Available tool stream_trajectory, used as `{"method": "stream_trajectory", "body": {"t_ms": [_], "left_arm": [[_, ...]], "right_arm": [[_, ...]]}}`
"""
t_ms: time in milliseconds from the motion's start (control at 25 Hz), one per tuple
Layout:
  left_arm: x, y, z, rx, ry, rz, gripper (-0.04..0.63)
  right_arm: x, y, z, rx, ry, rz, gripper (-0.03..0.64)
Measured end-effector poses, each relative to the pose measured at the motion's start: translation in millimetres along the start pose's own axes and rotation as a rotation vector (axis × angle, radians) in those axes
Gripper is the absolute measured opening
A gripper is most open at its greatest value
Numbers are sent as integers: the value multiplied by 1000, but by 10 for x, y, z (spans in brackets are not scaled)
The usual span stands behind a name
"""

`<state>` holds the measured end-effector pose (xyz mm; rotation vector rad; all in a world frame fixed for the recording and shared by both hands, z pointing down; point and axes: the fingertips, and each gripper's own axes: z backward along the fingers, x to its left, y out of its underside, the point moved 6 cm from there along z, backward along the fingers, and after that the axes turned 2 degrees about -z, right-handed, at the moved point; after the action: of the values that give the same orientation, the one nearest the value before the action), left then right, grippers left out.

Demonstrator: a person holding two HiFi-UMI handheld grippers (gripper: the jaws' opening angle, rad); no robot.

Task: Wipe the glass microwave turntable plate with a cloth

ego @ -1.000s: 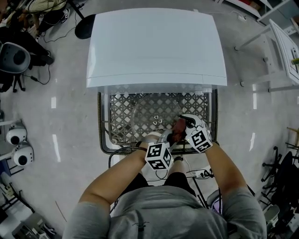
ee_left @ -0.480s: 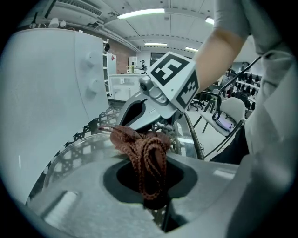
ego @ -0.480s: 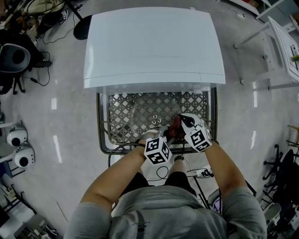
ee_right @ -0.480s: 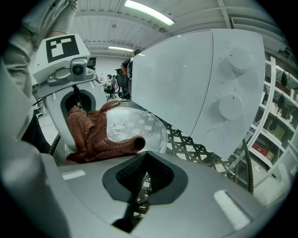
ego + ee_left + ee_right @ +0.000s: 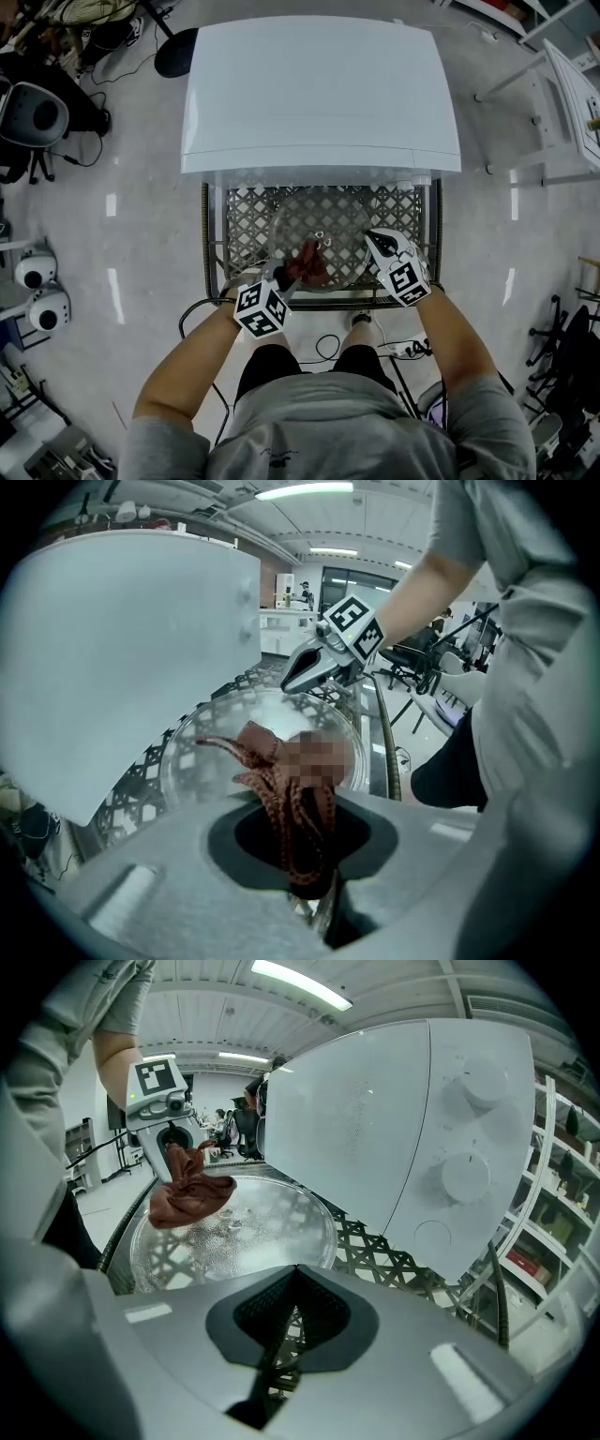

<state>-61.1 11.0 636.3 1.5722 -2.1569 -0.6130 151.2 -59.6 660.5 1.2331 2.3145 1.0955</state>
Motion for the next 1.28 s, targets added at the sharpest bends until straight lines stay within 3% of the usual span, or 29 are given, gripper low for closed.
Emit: {"method": "stream_trajectory", "body": {"t_ms": [360, 520, 680, 880, 1120, 1280], "left_arm": [[162, 348, 368, 54, -51, 30, 67], [42, 47, 399, -16, -46, 14, 67], [-197, -497, 242, -145, 13, -23, 67], [-549, -1000, -174, -221, 84, -96, 67], [-735, -1038, -714, -190, 106, -98, 67], [-669, -935, -768, -172, 95, -33, 66]], "right_arm": [[-4, 10, -13, 6, 5, 11, 9], [8, 1, -14, 13, 5, 14, 9], [-3, 8, -9, 11, 12, 14, 9], [9, -16, -5, 6, 14, 6, 9], [-2, 12, -8, 2, 16, 1, 9], [1, -14, -5, -6, 15, 6, 9]]}}
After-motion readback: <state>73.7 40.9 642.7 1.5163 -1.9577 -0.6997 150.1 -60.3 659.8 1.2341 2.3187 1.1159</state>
